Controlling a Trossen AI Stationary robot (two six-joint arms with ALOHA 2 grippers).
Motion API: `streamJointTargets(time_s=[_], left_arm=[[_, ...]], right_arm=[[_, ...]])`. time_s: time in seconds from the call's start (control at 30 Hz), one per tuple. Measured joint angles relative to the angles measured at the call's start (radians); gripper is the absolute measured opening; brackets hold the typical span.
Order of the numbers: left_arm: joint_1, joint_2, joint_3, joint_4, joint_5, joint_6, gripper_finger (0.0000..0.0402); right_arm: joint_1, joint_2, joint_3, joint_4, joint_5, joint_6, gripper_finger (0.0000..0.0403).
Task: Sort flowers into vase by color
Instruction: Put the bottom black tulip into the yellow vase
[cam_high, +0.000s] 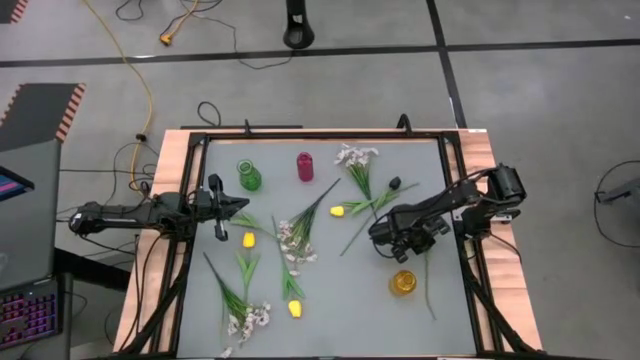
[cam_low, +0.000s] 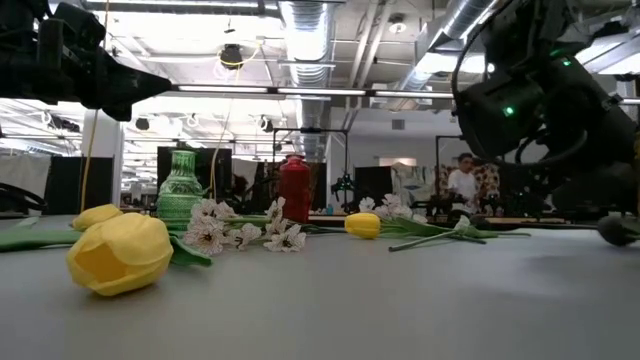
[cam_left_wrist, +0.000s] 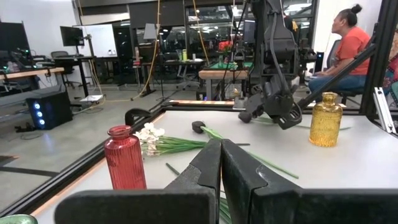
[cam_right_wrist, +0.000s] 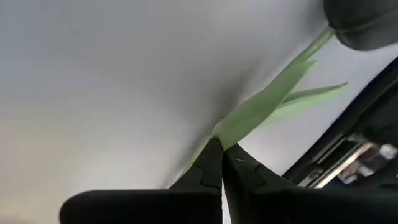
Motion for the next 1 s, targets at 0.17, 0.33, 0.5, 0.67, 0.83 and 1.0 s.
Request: streamJointTargets(time_s=[0.17,0.33,0.5,0.67,0.83,1.0], left_arm=[[0.0,0.0,0.0,0.0,0.0,0.0,0.0],[0.0,0.0,0.0,0.0,0.0,0.0,0.0],[0.0,0.0,0.0,0.0,0.0,0.0,0.0],[0.0,0.0,0.0,0.0,0.0,0.0,0.0],[0.0,0.0,0.0,0.0,0.0,0.0,0.0],[0.0,0.0,0.0,0.0,0.0,-0.001,0.0]], right_arm=[[-0.003,0.0,0.065,-0.07,0.071,-0.04,0.002],[-0.009,0.0,0.13,-0.23,0.151,-0.043,0.0022],[-0.009,-0.046,0.195,-0.337,0.217,-0.041,0.0022],[-0.003,-0.176,0.264,-0.333,0.305,0.02,0.0022],[0.025,-0.325,0.35,-0.334,0.436,0.087,0.0022],[0.062,-0.444,0.436,-0.337,0.602,0.095,0.0022]])
